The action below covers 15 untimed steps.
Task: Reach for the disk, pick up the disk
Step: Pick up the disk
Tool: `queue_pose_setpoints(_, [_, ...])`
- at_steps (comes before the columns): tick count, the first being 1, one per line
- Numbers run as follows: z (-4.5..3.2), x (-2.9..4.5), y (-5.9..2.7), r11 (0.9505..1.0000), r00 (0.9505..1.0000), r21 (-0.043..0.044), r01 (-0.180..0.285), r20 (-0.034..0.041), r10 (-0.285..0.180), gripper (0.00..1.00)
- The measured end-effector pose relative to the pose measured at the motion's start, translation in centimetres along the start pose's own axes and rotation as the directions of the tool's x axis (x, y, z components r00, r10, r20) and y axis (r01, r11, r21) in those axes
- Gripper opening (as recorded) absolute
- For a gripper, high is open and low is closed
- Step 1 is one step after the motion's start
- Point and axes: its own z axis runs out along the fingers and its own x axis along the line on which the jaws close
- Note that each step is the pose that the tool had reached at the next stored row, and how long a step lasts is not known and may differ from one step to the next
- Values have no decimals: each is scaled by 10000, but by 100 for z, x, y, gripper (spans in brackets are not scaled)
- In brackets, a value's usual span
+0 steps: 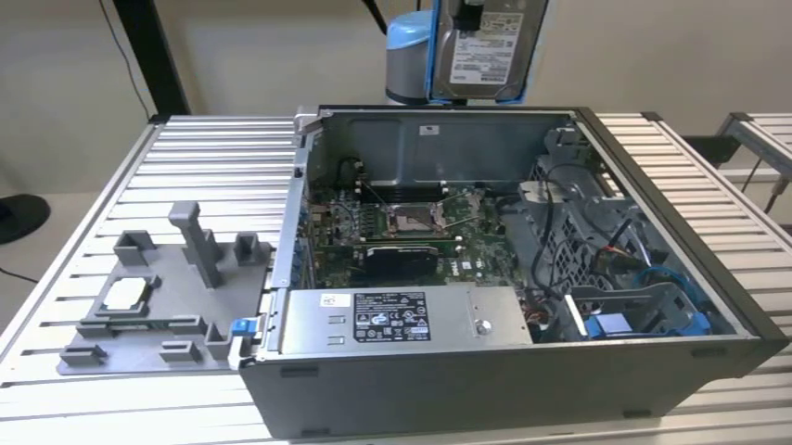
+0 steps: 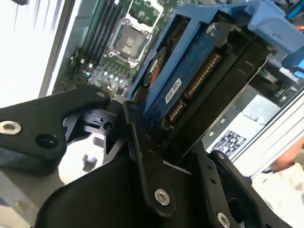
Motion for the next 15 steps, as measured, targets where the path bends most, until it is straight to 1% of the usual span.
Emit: queue_pose_setpoints(15, [14, -46, -680, 10000, 10000, -1, 1, -2, -1, 0])
